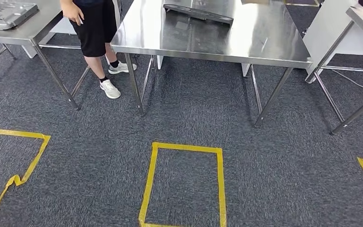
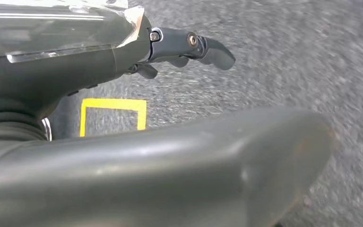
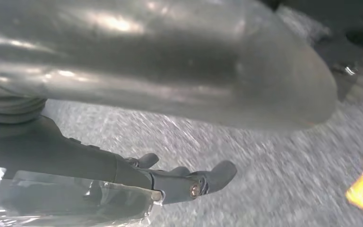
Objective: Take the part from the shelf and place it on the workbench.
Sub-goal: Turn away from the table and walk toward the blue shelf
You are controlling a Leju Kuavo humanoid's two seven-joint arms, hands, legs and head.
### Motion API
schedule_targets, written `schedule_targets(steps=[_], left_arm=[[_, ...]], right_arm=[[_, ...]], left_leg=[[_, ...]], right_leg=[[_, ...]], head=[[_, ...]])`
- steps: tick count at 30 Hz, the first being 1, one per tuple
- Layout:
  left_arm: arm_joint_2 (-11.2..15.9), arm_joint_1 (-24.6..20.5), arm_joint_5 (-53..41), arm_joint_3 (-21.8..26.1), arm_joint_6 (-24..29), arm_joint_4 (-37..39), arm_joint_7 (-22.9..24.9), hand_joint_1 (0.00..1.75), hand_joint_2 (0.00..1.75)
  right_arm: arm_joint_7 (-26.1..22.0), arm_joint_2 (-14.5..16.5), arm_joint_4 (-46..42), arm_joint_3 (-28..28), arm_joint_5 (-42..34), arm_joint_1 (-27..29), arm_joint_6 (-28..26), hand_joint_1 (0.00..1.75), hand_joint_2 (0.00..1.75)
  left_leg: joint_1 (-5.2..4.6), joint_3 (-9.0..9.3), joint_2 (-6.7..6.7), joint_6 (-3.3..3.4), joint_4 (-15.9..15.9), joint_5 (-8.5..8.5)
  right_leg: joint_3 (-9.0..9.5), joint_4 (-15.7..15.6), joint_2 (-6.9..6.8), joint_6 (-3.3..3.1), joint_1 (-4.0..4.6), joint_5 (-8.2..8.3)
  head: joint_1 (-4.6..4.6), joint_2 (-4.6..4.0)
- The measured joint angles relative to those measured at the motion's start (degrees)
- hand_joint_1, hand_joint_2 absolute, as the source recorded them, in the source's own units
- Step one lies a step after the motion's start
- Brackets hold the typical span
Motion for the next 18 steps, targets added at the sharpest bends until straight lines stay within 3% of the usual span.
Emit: schedule_targets(steps=[2,3,4,5,6,7,8,10,11,13,14,15,17,18], left_arm=[[0.04,-0.01,0.00,0.01,0.00,-0.01,0.00,0.00,0.00],[0.04,0.00,0.00,0.01,0.00,-0.01,0.00,0.00,0.00],[0.04,0.02,0.00,0.01,0.00,-0.01,0.00,0.00,0.00],[0.04,0.03,0.01,0.01,0.00,-0.01,-0.01,0.00,0.00],[0.03,0.05,0.02,0.01,0.01,-0.01,-0.07,0.00,0.00],[0.03,0.05,0.01,0.00,0.08,-0.01,-0.16,0.00,0.00],[0.00,0.05,-0.01,-0.02,0.16,-0.01,-0.26,0.00,0.00],[-0.09,-0.01,-0.02,-0.06,0.47,-0.01,-0.46,0.00,0.00],[-0.14,-0.04,0.04,-0.08,0.64,-0.01,-0.51,0.00,0.00],[-0.18,0.01,0.20,-0.08,0.99,-0.01,-0.53,0.00,0.00],[-0.18,0.13,0.25,-0.08,1.11,-0.01,-0.50,0.00,0.00],[-0.19,0.28,0.29,-0.06,1.21,-0.01,-0.46,0.00,0.00],[-0.20,0.46,0.35,-0.03,1.34,-0.01,-0.39,0.00,0.00],[-0.21,0.50,0.37,-0.01,1.38,-0.01,-0.37,0.00,0.00]], right_arm=[[0.02,0.11,0.02,0.01,0.02,0.13,-0.05,0.00,0.00],[0.02,0.11,0.02,0.01,0.02,0.15,-0.08,0.00,0.00],[0.02,0.09,0.02,0.01,0.04,0.13,-0.09,0.00,0.00],[0.03,0.08,0.02,0.00,0.11,0.13,-0.10,0.00,0.00],[0.03,0.07,0.02,0.00,0.21,0.11,-0.11,0.00,0.00],[0.04,0.07,0.02,0.00,0.37,0.06,-0.14,0.00,0.44],[0.05,0.07,0.02,0.00,0.57,-0.04,-0.18,0.00,0.87],[0.28,0.05,0.02,0.06,1.24,-0.28,-0.50,0.00,1.75],[0.47,0.08,0.02,0.12,1.59,-0.36,-0.68,0.00,1.75],[0.83,0.15,0.04,0.26,2.11,-0.35,-0.92,0.00,1.75],[0.95,0.18,0.07,0.29,2.21,-0.32,-0.96,0.00,1.75],[1.02,0.18,0.10,0.31,2.27,-0.29,-0.98,0.00,1.75],[1.08,0.21,0.13,0.34,2.36,-0.26,-1.03,0.00,1.75],[1.08,0.24,0.13,0.37,2.39,-0.22,-1.05,0.00,1.75]], left_leg=[[-0.17,-2.03,0.17,0.48,0.05,1.61],[-0.26,-3.15,0.26,0.47,0.10,2.48],[-0.33,-4.22,0.36,0.42,0.17,3.36],[-0.36,-5.28,0.47,0.33,0.26,4.24],[-0.38,-6.30,0.53,0.19,0.34,5.04],[-0.37,-7.14,0.56,-0.01,0.41,5.77],[-0.40,-7.83,0.52,-0.25,0.46,6.38],[-0.57,-8.50,0.29,-1.00,0.44,7.62],[-0.63,-8.61,0.13,-1.39,0.32,8.26],[-0.52,-8.90,-0.17,-2.05,0.16,9.13],[-0.37,-9.32,-0.26,-2.30,0.75,8.28],[-0.24,-10.03,-0.32,-2.56,2.42,6.28],[-0.06,-12.22,-0.31,-3.10,8.91,0.79],[-0.02,-13.23,-0.33,-3.37,12.72,-0.95]], right_leg=[[-1.59,6.41,0.17,-0.58,-0.13,-5.53],[-1.95,9.84,0.21,-0.38,-0.13,-7.03],[-1.66,12.33,0.25,0.13,-0.12,-7.18],[-0.63,13.31,0.27,0.86,-0.12,-6.15],[1.34,12.36,0.28,1.54,-0.12,-4.50],[4.23,9.43,0.30,1.84,-0.11,-3.28],[7.77,5.40,0.33,1.69,-0.05,-3.05],[14.11,-3.97,0.57,0.34,0.45,-5.38],[15.66,-6.61,0.59,-0.31,0.74,-6.44],[15.75,-7.95,0.18,-1.24,0.62,-6.44],[15.38,-7.90,-0.20,-1.76,0.36,-5.96],[14.95,-7.93,-0.64,-2.30,0.11,-5.41],[13.99,-7.91,-1.56,-3.06,0.09,-4.52],[13.53,-7.86,-2.07,-3.15,0.17,-4.16]], head=[[0.27,0.00],[0.28,0.00],[0.29,0.00],[0.27,0.00],[0.28,0.00],[0.29,0.00],[0.29,0.00],[0.19,0.00],[0.14,0.00],[-0.01,0.00],[-0.08,0.00],[-0.23,0.00],[-0.46,0.00],[-0.52,0.00]])
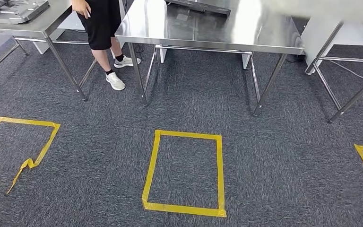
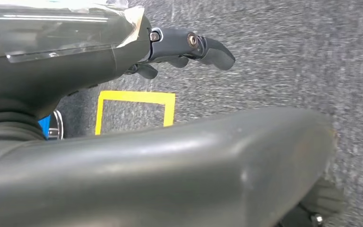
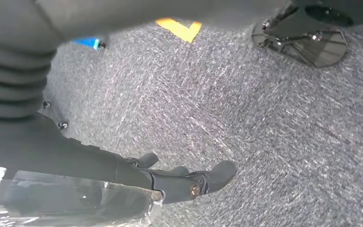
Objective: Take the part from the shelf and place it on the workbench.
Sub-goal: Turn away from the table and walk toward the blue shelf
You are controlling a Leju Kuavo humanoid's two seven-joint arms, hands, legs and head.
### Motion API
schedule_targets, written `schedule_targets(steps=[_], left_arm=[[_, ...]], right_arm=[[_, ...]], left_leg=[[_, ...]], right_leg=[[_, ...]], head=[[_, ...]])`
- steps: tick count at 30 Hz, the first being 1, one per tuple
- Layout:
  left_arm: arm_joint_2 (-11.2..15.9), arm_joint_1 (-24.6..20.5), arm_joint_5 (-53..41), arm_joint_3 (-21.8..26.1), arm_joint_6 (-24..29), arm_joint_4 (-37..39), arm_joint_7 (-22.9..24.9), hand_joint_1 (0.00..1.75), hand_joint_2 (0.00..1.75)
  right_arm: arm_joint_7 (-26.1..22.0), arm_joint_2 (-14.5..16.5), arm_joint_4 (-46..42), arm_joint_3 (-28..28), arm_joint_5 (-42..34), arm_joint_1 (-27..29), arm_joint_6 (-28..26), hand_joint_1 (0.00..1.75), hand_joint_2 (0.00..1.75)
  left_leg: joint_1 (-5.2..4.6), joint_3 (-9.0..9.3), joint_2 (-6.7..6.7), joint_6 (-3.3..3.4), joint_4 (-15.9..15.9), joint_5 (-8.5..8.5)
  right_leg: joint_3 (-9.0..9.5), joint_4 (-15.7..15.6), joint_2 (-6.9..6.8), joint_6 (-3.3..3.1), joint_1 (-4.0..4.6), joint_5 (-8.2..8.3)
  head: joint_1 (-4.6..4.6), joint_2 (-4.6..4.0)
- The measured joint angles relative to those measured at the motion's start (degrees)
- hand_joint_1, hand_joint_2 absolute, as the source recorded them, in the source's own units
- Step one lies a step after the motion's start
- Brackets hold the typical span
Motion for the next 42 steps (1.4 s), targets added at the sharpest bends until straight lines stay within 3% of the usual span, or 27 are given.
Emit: schedule_targets(steps=[1,2,3,5,7,8,10,12,14,16,17,19,20,21,23,25,26,27,29,31,32,33,35,37,38,40,42], left_arm=[[0.00,0.02,-0.01,0.01,0.01,0.00,0.00,0.00,0.00],[0.01,0.06,-0.01,0.02,0.02,0.00,0.01,0.00,0.00],[0.01,0.09,-0.02,0.03,0.02,0.00,0.01,0.00,0.00],[-0.03,0.00,-0.02,0.04,0.02,0.00,0.02,0.00,0.00],[-0.11,-0.22,-0.02,0.04,0.02,0.00,0.02,0.00,0.00],[-0.15,-0.28,-0.02,0.04,0.03,0.00,0.02,0.00,0.00],[-0.19,-0.19,0.00,0.04,0.09,0.00,0.02,0.00,0.00],[-0.27,-0.15,0.04,0.05,0.31,-0.01,0.04,0.00,0.00],[-0.39,-0.21,0.07,0.06,0.57,-0.02,0.07,0.00,0.00],[-0.50,-0.19,0.07,0.06,0.69,-0.02,0.07,0.00,0.00],[-0.53,-0.16,0.07,0.06,0.71,-0.02,0.07,0.00,0.00],[-0.55,-0.12,0.07,0.06,0.73,-0.02,0.06,0.00,0.00],[-0.59,-0.13,0.07,0.06,0.74,-0.02,0.06,0.00,0.00],[-0.63,-0.15,0.07,0.06,0.75,-0.02,0.06,0.00,0.00],[-0.74,-0.14,0.07,0.06,0.75,-0.02,0.07,0.00,0.00],[-0.74,0.06,0.07,0.07,0.72,-0.02,0.07,0.00,0.00],[-0.72,0.15,0.07,0.07,0.70,-0.02,0.07,0.00,0.00],[-0.69,0.17,0.07,0.08,0.70,-0.02,0.08,0.00,0.00],[-0.64,0.04,0.13,0.08,0.69,-0.02,0.10,0.00,0.00],[-0.62,-0.01,0.25,0.08,0.71,-0.02,0.11,0.00,0.00],[-0.63,0.05,0.32,0.08,0.74,-0.02,0.11,0.00,0.00],[-0.64,0.12,0.38,0.08,0.78,-0.02,0.11,0.00,0.00],[-0.61,0.15,0.48,0.09,0.85,-0.02,0.11,0.00,0.00],[-0.61,0.01,0.54,0.09,0.95,-0.02,0.11,0.00,0.00],[-0.62,-0.04,0.57,0.08,1.01,-0.02,0.11,0.00,0.00],[-0.64,-0.04,0.62,0.09,1.13,-0.02,0.11,0.00,0.00],[-0.65,-0.02,0.66,0.10,1.22,-0.02,0.13,0.00,0.00]], right_arm=[[0.00,0.02,0.01,0.03,0.02,0.04,-0.01,0.00,1.75],[0.00,0.03,0.01,0.05,0.02,0.09,-0.02,0.00,1.75],[-0.01,0.03,0.02,0.07,0.03,0.10,-0.03,0.00,1.75],[-0.01,-0.02,0.02,0.09,0.04,0.07,-0.05,0.00,1.75],[-0.01,-0.04,0.02,0.15,0.11,-0.01,-0.08,0.00,1.75],[-0.01,-0.07,0.02,0.17,0.15,-0.09,-0.09,0.00,1.75],[-0.01,-0.04,0.02,0.21,0.26,-0.34,-0.11,0.00,1.75],[-0.04,-0.06,0.02,0.22,0.37,-0.45,-0.11,0.00,1.75],[-0.11,-0.07,0.02,0.22,0.41,-0.56,-0.11,0.00,1.75],[-0.13,-0.06,0.02,0.22,0.37,-0.91,-0.11,0.00,1.75],[-0.11,-0.08,0.02,0.24,0.39,-1.07,-0.10,0.00,1.75],[-0.07,-0.14,0.03,0.23,0.38,-1.03,-0.08,0.00,1.75],[-0.05,-0.23,0.05,0.23,0.37,-0.85,-0.07,0.00,1.75],[-0.04,-0.29,0.08,0.23,0.36,-0.63,-0.07,0.00,1.75],[-0.02,-0.38,0.12,0.24,0.33,-0.26,-0.07,0.00,1.75],[-0.01,-0.21,0.11,0.24,0.35,-0.20,-0.07,0.00,1.75],[0.00,-0.14,0.11,0.24,0.38,-0.22,-0.07,0.00,1.75],[-0.01,-0.08,0.11,0.24,0.43,-0.22,-0.07,0.00,1.75],[-0.01,-0.06,0.11,0.24,0.50,0.00,-0.07,0.00,1.75],[0.01,-0.07,0.13,0.25,0.58,0.34,-0.05,0.00,1.75],[0.01,-0.09,0.14,0.25,0.63,0.40,0.00,0.00,1.75],[0.02,-0.08,0.14,0.26,0.72,0.35,0.10,0.00,1.75],[0.02,-0.05,0.13,0.29,0.97,0.06,0.42,0.00,1.75],[0.09,-0.11,0.13,0.33,1.31,-0.22,0.68,0.00,1.75],[0.13,-0.13,0.13,0.35,1.44,-0.35,0.74,0.00,1.75],[0.25,-0.12,0.13,0.39,1.62,-0.59,0.79,0.00,1.75],[0.33,-0.12,0.11,0.46,1.69,-0.80,0.79,0.00,1.75]], left_leg=[[0.04,-0.44,0.02,-0.21,2.69,-0.42],[0.12,0.09,0.11,-0.35,3.52,0.20],[0.25,1.77,0.39,-0.43,2.10,1.42],[0.38,7.17,2.31,-0.45,-5.14,3.27],[0.11,10.27,4.05,0.24,-10.21,3.45],[-0.14,10.44,4.15,0.80,-10.98,3.14],[-0.16,9.82,3.00,2.01,-11.31,3.28],[-0.01,9.19,1.84,3.14,-11.60,3.96],[-0.09,8.44,0.63,3.81,-11.69,4.57],[-0.26,7.83,-0.76,3.98,-11.67,5.05],[-0.31,7.68,-1.56,3.96,-11.66,5.25],[-0.33,7.58,-3.34,3.74,-11.66,5.64],[-0.34,7.50,-4.22,3.55,-11.64,5.87],[-0.42,7.32,-4.99,3.29,-11.57,6.11],[-0.52,6.77,-6.20,2.59,-11.56,6.68],[-0.48,6.34,-7.09,1.80,-11.74,7.20],[-0.53,6.01,-6.54,1.53,-11.40,6.91],[-0.56,5.32,-5.29,1.29,-10.14,5.88],[-0.55,2.63,-1.87,0.87,-4.09,1.90],[-0.27,-0.15,-0.39,0.31,2.99,-1.42],[-0.08,-0.33,-0.13,0.08,4.23,-1.63],[0.14,0.63,0.15,-0.10,3.28,-0.88],[0.46,5.36,1.99,-0.25,-4.21,2.11],[0.30,8.78,3.98,0.34,-10.15,3.75],[0.10,9.15,4.38,0.77,-11.04,3.77],[-0.21,8.77,3.22,1.72,-11.10,4.01],[-0.09,8.53,2.02,2.61,-11.55,4.53]], right_leg=[[-0.42,0.09,-0.53,0.05,0.05,0.27],[-0.77,0.25,-1.11,0.14,0.08,0.44],[-1.07,0.50,-1.67,0.23,0.05,0.53],[-1.61,1.33,-2.66,0.58,0.14,0.36],[-2.01,2.18,-3.61,1.20,0.56,0.01],[-2.07,2.42,-4.13,1.56,0.78,-0.06],[-2.15,2.66,-4.63,2.19,0.83,-0.13],[-3.47,5.13,-2.12,2.40,0.68,-1.73],[-6.74,12.21,1.13,1.99,0.53,-5.37],[-9.63,19.02,1.95,1.90,0.50,-7.82],[-9.70,19.57,2.06,2.17,0.50,-7.65],[-6.76,13.80,2.92,2.95,0.48,-4.75],[-4.72,9.35,4.40,3.07,0.47,-3.05],[-3.25,5.71,5.72,2.99,0.51,-1.73],[-2.38,2.72,7.26,2.43,0.73,-0.76],[-2.64,2.64,6.14,1.74,0.63,-0.29],[-2.60,2.48,5.44,1.28,0.39,0.03],[-2.58,2.29,4.66,0.77,0.12,0.35],[-2.79,2.13,2.81,0.14,0.00,0.67],[-3.18,2.18,0.84,0.02,0.18,0.69],[-3.25,2.21,-0.08,0.03,0.22,0.68],[-3.24,2.24,-0.91,0.05,0.21,0.67],[-3.02,2.47,-2.29,0.33,0.22,0.47],[-3.00,2.89,-3.35,0.97,0.63,0.10],[-2.91,3.02,-3.78,1.27,0.86,0.00],[-2.77,2.98,-4.68,1.79,1.03,-0.02],[-3.36,4.26,-2.99,2.12,0.81,-1.05]], head=[[-0.01,0.00],[-0.06,0.00],[-0.07,0.00],[-0.19,0.00],[-0.10,0.00],[-0.07,0.00],[0.09,0.00],[0.26,0.00],[0.40,0.00],[0.40,0.00],[0.39,0.00],[0.42,0.00],[0.43,0.00],[0.49,0.00],[0.58,0.00],[0.63,0.00],[0.60,0.00],[0.50,0.00],[0.28,0.00],[0.21,0.00],[0.19,0.00],[0.19,0.00],[0.17,0.00],[0.31,0.00],[0.41,0.00],[0.57,0.00],[0.61,0.00]])
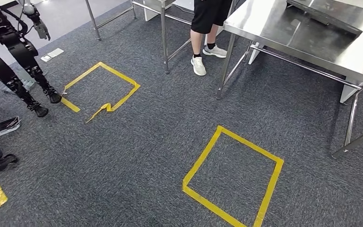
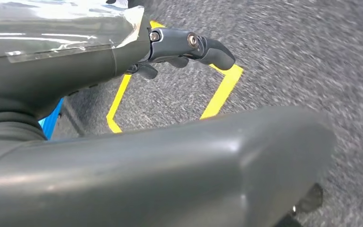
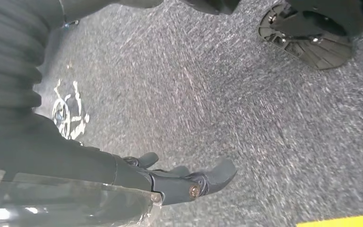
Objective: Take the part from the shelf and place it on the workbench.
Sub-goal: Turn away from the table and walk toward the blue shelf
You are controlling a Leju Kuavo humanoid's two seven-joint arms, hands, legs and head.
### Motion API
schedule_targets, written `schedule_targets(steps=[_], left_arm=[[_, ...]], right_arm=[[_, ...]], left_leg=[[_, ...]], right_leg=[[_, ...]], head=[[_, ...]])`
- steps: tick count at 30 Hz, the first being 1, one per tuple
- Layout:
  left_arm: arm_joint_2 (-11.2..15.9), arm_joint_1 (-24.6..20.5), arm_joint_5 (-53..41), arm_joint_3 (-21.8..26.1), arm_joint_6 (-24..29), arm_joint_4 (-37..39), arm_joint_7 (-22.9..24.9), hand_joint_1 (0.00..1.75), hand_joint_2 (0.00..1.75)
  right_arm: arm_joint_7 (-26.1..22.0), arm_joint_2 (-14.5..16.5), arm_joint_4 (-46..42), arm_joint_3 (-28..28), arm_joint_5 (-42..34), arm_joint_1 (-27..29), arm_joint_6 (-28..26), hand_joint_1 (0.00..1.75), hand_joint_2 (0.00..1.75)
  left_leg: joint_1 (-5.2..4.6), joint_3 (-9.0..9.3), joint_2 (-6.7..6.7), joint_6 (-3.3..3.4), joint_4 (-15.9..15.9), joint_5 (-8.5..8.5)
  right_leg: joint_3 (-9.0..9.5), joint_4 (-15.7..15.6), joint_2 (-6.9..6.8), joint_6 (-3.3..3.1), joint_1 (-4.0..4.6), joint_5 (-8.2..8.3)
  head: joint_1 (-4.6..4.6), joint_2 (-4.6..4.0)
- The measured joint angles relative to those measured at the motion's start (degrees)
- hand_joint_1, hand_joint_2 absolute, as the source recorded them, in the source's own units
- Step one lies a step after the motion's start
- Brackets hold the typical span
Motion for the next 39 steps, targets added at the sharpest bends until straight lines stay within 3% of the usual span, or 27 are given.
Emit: schedule_targets(steps=[1,3,5,6,7,9,11,13,14,16,18,20,21,23,25,27,29,31,33,35,36,37,39], left_arm=[[0.00,-0.05,0.02,0.00,0.06,-0.01,0.02,0.00,0.00],[-0.02,-0.14,0.06,0.00,0.16,-0.02,0.05,0.00,0.00],[-0.03,-0.09,0.17,0.00,0.19,-0.02,0.12,0.00,0.00],[-0.03,-0.03,0.24,0.00,0.21,-0.02,0.17,0.00,0.00],[-0.02,0.02,0.27,0.00,0.23,-0.02,0.22,0.00,0.00],[-0.01,0.03,0.29,0.00,0.35,-0.02,0.28,0.00,0.00],[0.03,0.01,0.29,0.01,0.60,-0.02,0.37,0.00,0.00],[0.10,0.17,0.31,0.02,0.79,-0.02,0.53,0.00,0.00],[0.14,0.30,0.32,0.04,0.82,-0.02,0.61,0.00,0.00],[0.17,0.44,0.35,0.06,0.85,-0.02,0.74,0.00,0.00],[0.18,0.32,0.44,0.07,0.97,-0.02,0.90,0.00,0.00],[0.16,0.24,0.94,0.19,1.36,-0.02,1.13,0.00,0.00],[0.14,0.27,1.34,0.33,1.62,-0.02,1.19,0.00,0.00],[0.12,0.32,2.19,0.75,2.14,-0.02,0.99,0.00,0.00],[0.10,0.13,2.77,1.19,2.64,-0.02,0.62,0.00,0.00],[0.03,-0.06,3.15,1.59,3.01,-0.02,0.43,0.00,0.00],[-0.05,0.03,3.33,1.87,3.14,-0.02,0.38,0.00,0.00],[-0.13,0.10,3.37,1.99,3.20,-0.04,0.36,0.00,0.00],[-0.21,-0.03,3.27,2.00,3.10,-0.06,0.23,0.00,0.00],[-0.28,-0.08,3.02,1.99,2.87,-0.05,0.02,0.00,0.00],[-0.32,-0.02,2.92,1.99,2.79,-0.05,-0.07,0.00,0.00],[-0.33,0.03,2.85,1.99,2.74,-0.04,-0.12,0.00,0.00],[-0.34,0.09,2.84,1.99,2.73,-0.05,-0.15,0.00,0.00]], right_arm=[[0.02,-0.01,0.00,0.05,0.01,-0.02,-0.01,0.00,1.75],[0.03,0.01,0.01,0.17,0.04,0.06,-0.03,0.00,1.75],[0.04,0.04,0.02,0.25,0.14,0.26,-0.10,0.00,1.75],[0.06,0.05,0.02,0.27,0.18,0.35,-0.14,0.00,1.75],[0.07,0.06,0.02,0.28,0.21,0.40,-0.18,0.00,1.75],[0.08,0.10,0.02,0.30,0.25,0.43,-0.23,0.00,1.75],[0.08,0.29,0.02,0.34,0.31,0.43,-0.28,0.00,1.75],[0.14,0.55,0.02,0.40,0.38,0.40,-0.33,0.00,1.75],[0.16,0.63,0.02,0.46,0.42,0.34,-0.34,0.00,1.75],[0.19,0.77,0.02,0.65,0.51,0.32,-0.37,0.00,1.75],[0.24,0.86,0.02,0.83,0.77,0.51,-0.36,0.00,1.75],[0.50,0.87,0.05,1.08,1.49,0.66,-0.13,0.00,1.75],[0.72,0.86,0.07,1.30,2.02,0.54,0.15,0.00,1.75],[1.21,0.89,0.08,1.93,3.07,-0.06,0.91,0.00,1.75],[1.57,0.87,0.08,2.52,3.85,-0.82,1.60,0.00,1.75],[1.83,0.82,0.08,2.91,4.21,-1.50,2.04,0.00,1.75],[1.99,0.79,0.08,3.26,4.30,-2.12,2.22,0.00,1.75],[2.04,0.78,0.08,3.55,4.19,-2.52,2.26,0.00,1.75],[2.06,0.75,0.09,3.65,3.93,-2.63,2.30,0.00,1.75],[2.09,0.71,0.10,3.65,3.63,-2.50,2.30,0.00,1.75],[2.11,0.68,0.11,3.65,3.50,-2.35,2.29,0.00,1.75],[2.13,0.67,0.12,3.65,3.41,-2.22,2.28,0.00,1.75],[2.15,0.63,0.15,3.65,3.34,-2.09,2.23,0.00,1.75]], left_leg=[[0.16,-0.11,-0.63,0.43,-0.21,0.28],[0.23,-0.59,-2.06,0.98,-0.30,0.69],[0.20,-1.02,-3.77,1.08,-0.29,1.03],[0.21,-1.13,-4.64,0.96,-0.28,1.18],[0.26,-1.18,-5.52,0.77,-0.27,1.35],[0.23,-1.30,-7.12,0.19,-0.14,1.67],[0.05,-1.56,-8.36,-0.56,-0.15,2.05],[0.10,-1.80,-9.46,-1.43,-0.55,2.62],[0.21,-1.99,-9.21,-1.73,-0.52,2.69],[0.22,-3.39,-6.27,-2.07,2.08,0.75],[0.13,-6.69,-2.92,-2.32,9.38,-3.67],[0.16,-9.45,-2.19,-2.57,16.08,-6.35],[0.17,-9.37,-2.02,-2.59,16.66,-6.12],[0.17,-5.72,-0.98,-2.43,11.07,-3.25],[-0.11,-1.13,1.54,-1.95,3.31,-0.96],[-0.53,0.43,2.45,-1.21,0.21,-0.52],[-0.62,0.14,1.05,-0.28,-0.08,-0.15],[-0.41,0.03,-0.23,0.64,-0.61,0.44],[-0.29,-0.23,-1.67,1.26,-0.83,0.88],[-0.33,-0.56,-3.43,1.43,-0.79,1.11],[-0.34,-0.64,-4.37,1.39,-0.77,1.21],[-0.31,-0.66,-5.30,1.27,-0.74,1.31],[-0.23,-0.72,-6.98,0.89,-0.61,1.51]], right_leg=[[-1.10,2.32,1.68,-0.06,-0.10,-1.35],[-4.84,10.24,4.69,-0.52,-0.33,-4.87],[-7.75,16.14,5.37,-0.29,-0.45,-6.51],[-7.68,15.81,5.49,0.18,-0.58,-5.89],[-6.41,12.98,5.76,0.78,-0.77,-4.38],[-2.52,4.39,8.00,1.70,-1.23,-0.90],[-0.60,-0.35,9.82,1.41,-1.36,0.78],[-0.59,-0.74,9.09,0.43,-1.11,1.20],[-0.56,-0.81,8.42,-0.08,-1.18,1.46],[-0.60,-1.02,6.99,-1.10,-1.37,2.00],[-0.80,-1.03,5.31,-1.67,-1.15,2.20],[-1.03,-1.00,3.36,-1.78,-0.84,2.22],[-1.10,-0.99,2.47,-1.78,-0.76,2.20],[-1.04,-0.99,1.04,-1.80,-0.71,2.08],[-0.85,-0.92,-0.11,-1.54,-0.23,1.77],[-0.64,-0.89,-1.19,-1.13,0.30,1.57],[-0.50,-0.89,-1.93,-0.65,0.31,1.44],[-1.39,1.22,0.35,-0.41,0.10,0.02],[-4.42,7.87,3.94,-0.77,-0.09,-3.16],[-7.75,14.92,5.26,-0.82,-0.15,-5.54],[-8.26,15.82,5.43,-0.49,-0.20,-5.46],[-7.69,14.37,5.60,0.03,-0.32,-4.46],[-4.25,6.44,7.32,1.20,-0.85,-0.97]], head=[[0.05,0.00],[0.13,0.00],[0.13,0.00],[0.13,0.00],[0.14,0.00],[0.20,0.00],[0.14,0.00],[0.05,0.00],[0.02,0.00],[-0.24,0.00],[-0.53,0.00],[-0.57,0.00],[-0.58,0.00],[-0.58,0.00],[-0.58,0.00],[-0.40,0.00],[-0.28,0.00],[-0.14,0.00],[0.04,0.00],[0.04,0.00],[0.05,0.00],[0.06,0.00],[0.08,0.00]])
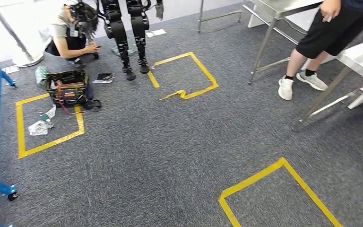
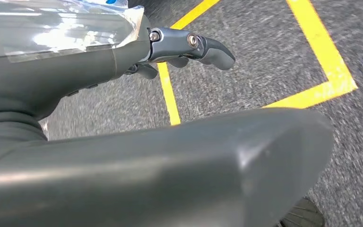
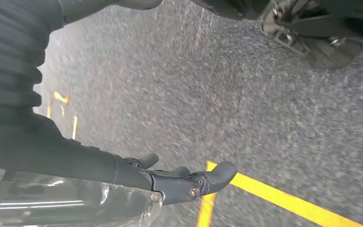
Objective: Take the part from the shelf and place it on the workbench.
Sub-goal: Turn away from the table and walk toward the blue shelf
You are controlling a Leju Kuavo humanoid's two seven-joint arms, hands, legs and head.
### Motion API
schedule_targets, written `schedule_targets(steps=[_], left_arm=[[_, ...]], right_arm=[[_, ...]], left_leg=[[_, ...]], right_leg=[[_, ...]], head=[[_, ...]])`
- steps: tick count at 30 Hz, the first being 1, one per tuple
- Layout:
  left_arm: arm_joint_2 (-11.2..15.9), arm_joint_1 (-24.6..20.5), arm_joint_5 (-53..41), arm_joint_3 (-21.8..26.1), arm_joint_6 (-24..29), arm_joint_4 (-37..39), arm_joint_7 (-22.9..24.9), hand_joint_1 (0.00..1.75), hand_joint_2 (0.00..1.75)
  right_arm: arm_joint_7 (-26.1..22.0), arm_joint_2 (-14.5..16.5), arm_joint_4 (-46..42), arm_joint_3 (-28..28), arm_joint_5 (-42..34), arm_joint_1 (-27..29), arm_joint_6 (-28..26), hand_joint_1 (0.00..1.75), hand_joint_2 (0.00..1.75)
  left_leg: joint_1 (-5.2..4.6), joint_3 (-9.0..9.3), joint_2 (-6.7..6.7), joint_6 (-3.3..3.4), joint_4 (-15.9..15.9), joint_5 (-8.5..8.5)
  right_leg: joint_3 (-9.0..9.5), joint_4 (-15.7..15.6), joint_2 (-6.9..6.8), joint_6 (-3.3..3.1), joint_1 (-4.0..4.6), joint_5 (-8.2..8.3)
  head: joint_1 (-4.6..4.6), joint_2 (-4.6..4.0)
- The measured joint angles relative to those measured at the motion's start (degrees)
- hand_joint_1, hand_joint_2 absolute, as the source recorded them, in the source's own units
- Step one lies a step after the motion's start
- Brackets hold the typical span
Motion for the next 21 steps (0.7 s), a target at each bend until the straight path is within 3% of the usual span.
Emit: schedule_targets(steps=[2,3,5,7,9,11,12,13,14,16,18,20,21], left_arm=[[0.01,-0.02,-0.03,0.00,-0.01,-0.01,-0.04,0.00,0.00],[0.01,0.01,-0.05,0.00,-0.06,-0.01,-0.08,0.00,0.00],[0.01,0.16,-0.26,-0.01,-0.15,0.00,-0.15,0.00,0.00],[0.00,0.27,-0.52,-0.04,-0.28,0.01,-0.17,0.00,0.00],[-0.01,0.16,-0.65,-0.09,-0.54,0.01,-0.17,0.00,0.00],[-0.09,0.03,-0.65,-0.12,-0.80,0.01,-0.17,0.00,0.00],[-0.16,0.03,-0.54,-0.11,-0.87,0.01,-0.14,0.00,0.00],[-0.23,0.06,-0.40,-0.10,-0.89,0.01,-0.11,0.00,0.00],[-0.31,0.08,-0.26,-0.09,-0.92,0.01,-0.08,0.00,0.00],[-0.42,0.00,-0.21,-0.09,-1.03,0.01,-0.12,0.00,0.00],[-0.57,-0.16,-0.52,-0.13,-1.23,0.01,-0.38,0.00,0.00],[-0.66,-0.13,-1.03,-0.21,-1.45,0.01,-0.71,0.00,0.00],[-0.67,-0.06,-1.29,-0.26,-1.61,0.01,-0.85,0.00,0.00]], right_arm=[[-0.01,0.08,0.02,0.00,-0.07,-0.05,-0.03,0.00,1.75],[-0.01,0.16,0.03,-0.01,-0.14,-0.11,-0.04,0.00,1.75],[0.01,0.27,0.04,-0.02,-0.37,-0.23,-0.07,0.00,1.75],[0.02,0.36,0.04,-0.05,-0.70,-0.27,-0.18,0.00,1.75],[0.01,0.34,0.05,-0.09,-0.98,-0.12,-0.33,0.00,1.75],[-0.07,0.15,0.08,-0.13,-0.95,0.15,-0.34,0.00,1.75],[-0.12,0.02,0.10,-0.13,-0.76,0.17,-0.22,0.00,1.75],[-0.17,-0.10,0.11,-0.13,-0.50,0.08,-0.03,0.00,1.75],[-0.20,-0.21,0.11,-0.12,-0.26,-0.11,0.20,0.00,1.75],[-0.22,-0.34,0.11,-0.11,-0.12,-0.54,0.47,0.00,1.75],[-0.36,-0.44,0.11,-0.13,-0.43,-0.67,0.33,0.00,1.75],[-0.60,-0.50,0.11,-0.18,-0.97,-0.52,-0.19,0.00,1.75],[-0.76,-0.53,0.10,-0.24,-1.26,-0.40,-0.57,0.00,1.75]], left_leg=[[-0.17,-0.26,-1.24,-0.59,0.23,0.18],[-0.24,-0.44,-1.72,-0.95,0.24,0.33],[-0.15,-0.80,-2.43,-1.69,0.13,0.68],[-0.13,-1.72,-0.09,-2.16,1.61,-0.38],[-0.21,-4.43,3.59,-2.44,7.47,-4.08],[-0.13,-7.73,4.76,-2.70,14.95,-7.55],[-0.10,-8.38,4.89,-2.73,16.71,-7.95],[-0.08,-7.83,5.03,-2.70,16.18,-7.26],[-0.07,-6.02,5.43,-2.57,13.32,-5.74],[-0.31,-1.17,7.83,-2.13,5.26,-2.88],[-0.77,1.12,9.50,-1.53,0.96,-2.04],[-1.13,0.95,8.46,-0.84,0.48,-1.91],[-1.09,0.95,7.75,-0.46,0.20,-1.66]], right_leg=[[2.35,-5.81,1.95,0.11,-0.24,2.28],[2.59,-6.59,2.34,-0.26,-0.16,2.59],[2.63,-6.57,1.18,-1.30,0.03,2.99],[2.68,-6.75,-0.10,-2.27,-0.07,3.43],[2.47,-6.82,-1.71,-2.94,0.05,3.62],[2.24,-6.80,-3.64,-3.18,0.35,3.61],[2.16,-6.79,-4.56,-3.18,0.45,3.60],[2.14,-6.79,-5.38,-3.19,0.50,3.59],[2.18,-6.78,-6.12,-3.19,0.52,3.56],[2.34,-6.76,-7.36,-3.12,0.78,3.42],[2.45,-6.73,-8.43,-2.79,1.16,3.23],[2.64,-6.83,-9.63,-2.31,1.26,3.14],[2.61,-6.65,-9.23,-2.03,1.17,2.95]], head=[[0.04,0.00],[0.07,0.00],[0.04,0.00],[-0.13,0.00],[-0.43,0.00],[-0.56,0.00],[-0.55,0.00],[-0.56,0.00],[-0.57,0.00],[-0.57,0.00],[-0.48,0.00],[-0.42,0.00],[-0.42,0.00]])
